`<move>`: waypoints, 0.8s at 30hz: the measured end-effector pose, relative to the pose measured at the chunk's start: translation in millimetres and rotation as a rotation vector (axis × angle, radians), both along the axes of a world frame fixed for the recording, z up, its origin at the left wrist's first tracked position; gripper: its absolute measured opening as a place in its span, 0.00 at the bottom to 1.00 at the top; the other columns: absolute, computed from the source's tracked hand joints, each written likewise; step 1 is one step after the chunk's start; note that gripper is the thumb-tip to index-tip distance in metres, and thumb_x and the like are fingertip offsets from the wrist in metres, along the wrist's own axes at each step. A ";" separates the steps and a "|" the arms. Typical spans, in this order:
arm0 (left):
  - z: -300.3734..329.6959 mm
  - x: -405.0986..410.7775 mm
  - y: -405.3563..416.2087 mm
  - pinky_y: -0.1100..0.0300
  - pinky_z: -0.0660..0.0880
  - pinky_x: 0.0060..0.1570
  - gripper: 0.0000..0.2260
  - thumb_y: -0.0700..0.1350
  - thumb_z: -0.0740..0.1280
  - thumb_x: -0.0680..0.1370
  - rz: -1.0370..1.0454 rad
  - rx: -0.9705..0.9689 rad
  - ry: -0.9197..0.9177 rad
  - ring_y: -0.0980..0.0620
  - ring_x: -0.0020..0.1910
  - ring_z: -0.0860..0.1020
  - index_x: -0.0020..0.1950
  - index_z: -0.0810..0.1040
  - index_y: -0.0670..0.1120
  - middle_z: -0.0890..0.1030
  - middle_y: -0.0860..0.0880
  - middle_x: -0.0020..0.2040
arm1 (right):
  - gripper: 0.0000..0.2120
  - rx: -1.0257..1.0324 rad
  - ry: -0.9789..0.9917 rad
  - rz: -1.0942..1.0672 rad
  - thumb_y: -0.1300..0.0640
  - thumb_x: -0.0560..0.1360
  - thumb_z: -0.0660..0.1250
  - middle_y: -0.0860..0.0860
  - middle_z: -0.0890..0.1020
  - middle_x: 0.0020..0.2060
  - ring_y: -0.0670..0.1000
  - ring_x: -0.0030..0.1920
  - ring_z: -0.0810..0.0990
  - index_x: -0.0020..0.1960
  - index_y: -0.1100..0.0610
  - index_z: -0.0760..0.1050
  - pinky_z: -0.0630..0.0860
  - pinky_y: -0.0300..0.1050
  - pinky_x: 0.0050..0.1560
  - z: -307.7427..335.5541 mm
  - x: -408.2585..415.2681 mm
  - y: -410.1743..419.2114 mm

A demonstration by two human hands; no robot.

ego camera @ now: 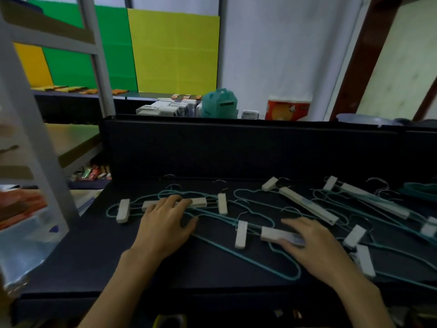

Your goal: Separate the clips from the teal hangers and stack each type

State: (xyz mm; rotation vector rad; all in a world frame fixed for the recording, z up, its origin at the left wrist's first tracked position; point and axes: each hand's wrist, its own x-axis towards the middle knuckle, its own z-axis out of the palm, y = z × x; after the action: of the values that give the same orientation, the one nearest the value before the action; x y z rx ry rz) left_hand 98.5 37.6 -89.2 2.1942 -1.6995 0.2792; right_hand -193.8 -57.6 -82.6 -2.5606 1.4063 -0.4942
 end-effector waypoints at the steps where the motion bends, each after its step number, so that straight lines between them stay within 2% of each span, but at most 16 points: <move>1: 0.5 -1.8 -8.7 0.52 0.67 0.62 0.23 0.60 0.60 0.76 -0.006 -0.002 0.000 0.49 0.66 0.68 0.69 0.68 0.54 0.70 0.52 0.68 | 0.26 0.011 0.010 -0.006 0.39 0.74 0.63 0.43 0.70 0.65 0.48 0.64 0.68 0.70 0.46 0.66 0.69 0.44 0.62 -1.1 -6.1 -6.3; 5: -0.5 -10.4 -37.2 0.51 0.68 0.59 0.23 0.60 0.63 0.75 -0.056 -0.040 -0.011 0.49 0.64 0.71 0.67 0.71 0.53 0.72 0.51 0.65 | 0.27 0.030 -0.001 -0.001 0.35 0.70 0.65 0.40 0.72 0.57 0.45 0.60 0.69 0.66 0.44 0.71 0.69 0.41 0.58 -4.9 -23.3 -23.2; 8: -3.6 -10.2 -50.9 0.52 0.68 0.60 0.25 0.64 0.61 0.74 -0.064 -0.039 -0.016 0.50 0.63 0.71 0.67 0.71 0.54 0.72 0.52 0.65 | 0.25 0.089 0.016 0.035 0.36 0.70 0.65 0.37 0.72 0.53 0.42 0.55 0.71 0.65 0.42 0.71 0.70 0.38 0.54 -6.6 -27.2 -28.1; 10: -4.0 -5.7 -54.3 0.51 0.67 0.61 0.32 0.72 0.55 0.71 -0.050 0.007 -0.005 0.50 0.64 0.70 0.67 0.70 0.55 0.72 0.52 0.65 | 0.23 0.087 0.020 0.059 0.37 0.71 0.66 0.36 0.73 0.51 0.42 0.53 0.71 0.64 0.42 0.72 0.69 0.37 0.52 -7.4 -27.6 -30.7; 12: -2.3 -2.8 -55.8 0.51 0.65 0.63 0.42 0.78 0.43 0.63 -0.050 0.079 -0.012 0.51 0.66 0.67 0.69 0.67 0.57 0.69 0.53 0.67 | 0.22 0.086 0.007 0.072 0.39 0.72 0.66 0.36 0.73 0.50 0.41 0.53 0.70 0.64 0.42 0.73 0.68 0.36 0.50 -6.9 -27.2 -31.0; 14: -1.3 1.2 -61.6 0.52 0.61 0.67 0.50 0.80 0.35 0.57 -0.044 0.154 -0.028 0.52 0.69 0.63 0.71 0.62 0.59 0.65 0.54 0.70 | 0.21 0.074 -0.035 0.072 0.40 0.72 0.66 0.35 0.74 0.50 0.39 0.52 0.70 0.63 0.42 0.74 0.68 0.36 0.51 -6.5 -27.6 -31.0; 15: -0.6 3.6 -65.7 0.53 0.59 0.68 0.51 0.81 0.34 0.56 -0.045 0.183 -0.024 0.52 0.71 0.61 0.72 0.61 0.60 0.63 0.55 0.72 | 0.20 0.068 -0.057 0.069 0.41 0.71 0.67 0.34 0.74 0.49 0.38 0.52 0.70 0.63 0.42 0.74 0.68 0.35 0.51 -5.8 -27.7 -30.9; 19: 3.6 12.0 -76.0 0.52 0.54 0.71 0.47 0.79 0.44 0.58 -0.087 0.285 0.005 0.51 0.73 0.58 0.73 0.57 0.61 0.59 0.53 0.74 | 0.20 0.068 -0.126 0.048 0.44 0.71 0.68 0.33 0.74 0.49 0.37 0.51 0.72 0.62 0.45 0.76 0.69 0.35 0.51 -1.9 -24.2 -27.5; 24: 4.4 20.6 -84.2 0.51 0.51 0.72 0.48 0.79 0.54 0.58 -0.178 0.370 0.074 0.51 0.73 0.58 0.74 0.56 0.58 0.60 0.52 0.75 | 0.18 0.027 -0.151 0.023 0.48 0.71 0.71 0.34 0.75 0.48 0.35 0.49 0.72 0.60 0.46 0.77 0.67 0.28 0.48 3.4 -10.0 -22.1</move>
State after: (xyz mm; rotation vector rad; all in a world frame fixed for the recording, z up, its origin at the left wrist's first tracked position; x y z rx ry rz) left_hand 119.1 -46.6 -84.8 2.2415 -2.0192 -0.1745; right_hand -203.8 -79.7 -79.2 -2.4580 1.3210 -0.6461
